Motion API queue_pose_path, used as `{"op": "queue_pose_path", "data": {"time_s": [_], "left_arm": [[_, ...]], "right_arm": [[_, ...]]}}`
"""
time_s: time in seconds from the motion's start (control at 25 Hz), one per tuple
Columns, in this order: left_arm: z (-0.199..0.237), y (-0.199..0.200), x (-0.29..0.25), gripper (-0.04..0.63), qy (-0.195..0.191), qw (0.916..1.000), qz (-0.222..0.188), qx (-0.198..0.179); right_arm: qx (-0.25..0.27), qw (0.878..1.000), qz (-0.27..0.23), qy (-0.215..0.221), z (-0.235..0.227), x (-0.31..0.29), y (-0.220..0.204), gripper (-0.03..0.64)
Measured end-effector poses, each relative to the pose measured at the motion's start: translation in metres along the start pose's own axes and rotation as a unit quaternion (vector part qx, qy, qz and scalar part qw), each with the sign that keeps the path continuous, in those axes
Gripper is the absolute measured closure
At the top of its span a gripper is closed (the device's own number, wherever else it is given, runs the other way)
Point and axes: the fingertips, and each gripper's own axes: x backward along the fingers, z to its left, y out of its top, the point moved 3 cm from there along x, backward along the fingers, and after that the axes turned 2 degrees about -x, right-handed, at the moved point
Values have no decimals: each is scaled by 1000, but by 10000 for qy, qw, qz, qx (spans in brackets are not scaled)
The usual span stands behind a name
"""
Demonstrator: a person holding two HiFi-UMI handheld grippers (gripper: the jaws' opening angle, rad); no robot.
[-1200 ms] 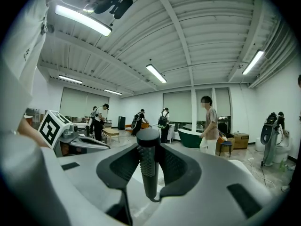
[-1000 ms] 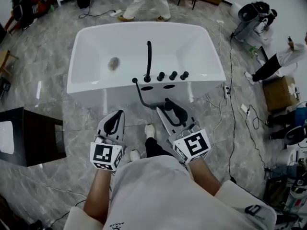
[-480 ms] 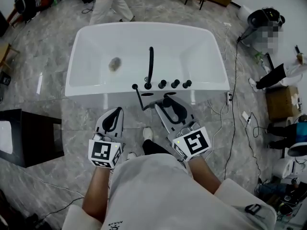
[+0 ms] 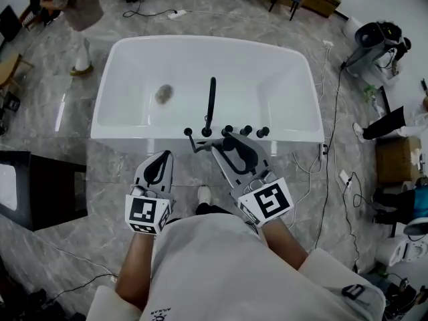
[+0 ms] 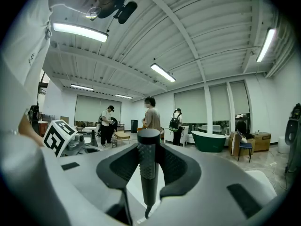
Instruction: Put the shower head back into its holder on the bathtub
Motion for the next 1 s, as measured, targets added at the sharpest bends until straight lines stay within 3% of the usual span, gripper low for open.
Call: {"op": "queue_pose_path", "data": {"time_s": [0.52, 1.0], "left_arm": [[6, 4, -40, 583, 438, 9989, 97, 160], [26, -10, -52, 583, 503, 9977, 322, 307]], "right_arm": [[-14, 9987, 203, 475, -44, -39, -25, 474], [-152, 9975, 509, 461, -58, -64, -47, 474]]}}
